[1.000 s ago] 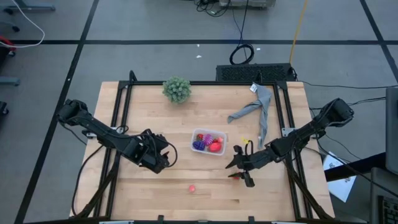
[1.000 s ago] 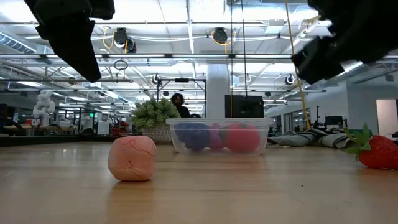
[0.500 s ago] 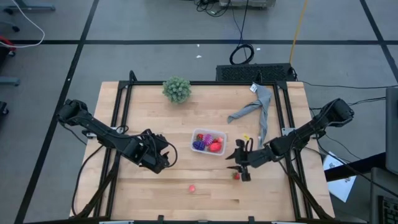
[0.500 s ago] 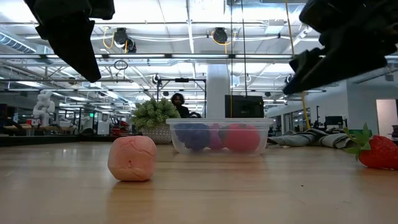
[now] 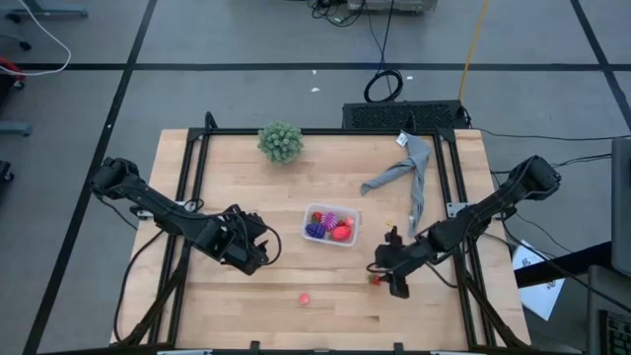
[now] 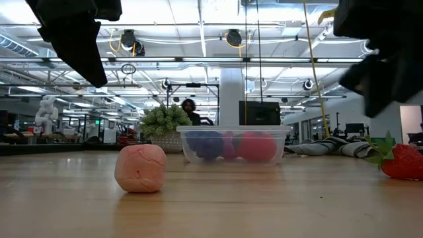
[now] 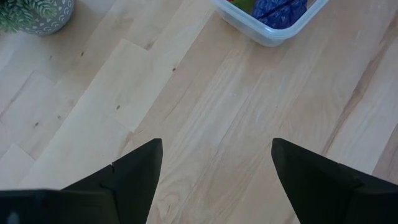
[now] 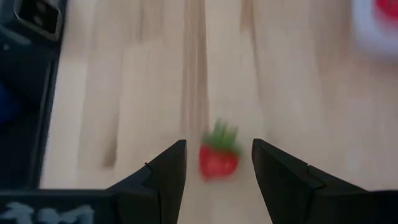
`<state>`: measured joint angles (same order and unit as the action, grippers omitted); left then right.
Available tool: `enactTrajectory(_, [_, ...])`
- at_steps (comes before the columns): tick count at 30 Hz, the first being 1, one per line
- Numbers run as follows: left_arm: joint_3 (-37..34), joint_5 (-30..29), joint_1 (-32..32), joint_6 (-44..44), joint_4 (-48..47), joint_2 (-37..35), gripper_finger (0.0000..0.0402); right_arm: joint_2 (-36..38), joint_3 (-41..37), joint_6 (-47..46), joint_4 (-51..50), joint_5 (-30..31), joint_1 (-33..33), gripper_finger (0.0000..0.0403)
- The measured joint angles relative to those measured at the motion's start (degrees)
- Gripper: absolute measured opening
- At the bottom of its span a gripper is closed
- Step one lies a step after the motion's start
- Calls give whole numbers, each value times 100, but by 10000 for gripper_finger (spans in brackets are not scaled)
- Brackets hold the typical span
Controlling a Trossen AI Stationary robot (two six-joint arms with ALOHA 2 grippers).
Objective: Pick and placing Produce into tupperware
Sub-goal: Put the strawberry into the transparent container
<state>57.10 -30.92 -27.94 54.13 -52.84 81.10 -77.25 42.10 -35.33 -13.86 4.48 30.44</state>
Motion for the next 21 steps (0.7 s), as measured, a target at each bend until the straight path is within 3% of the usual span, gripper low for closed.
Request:
enactTrajectory(8, [0,-2,0,-24,0,0,308,0,124,-1565,-444,-1059,-7,173])
enactTrajectory(21, [0,-9,-2,-146,0,0,308,0,124,-2295,-438,-1066,-9,173])
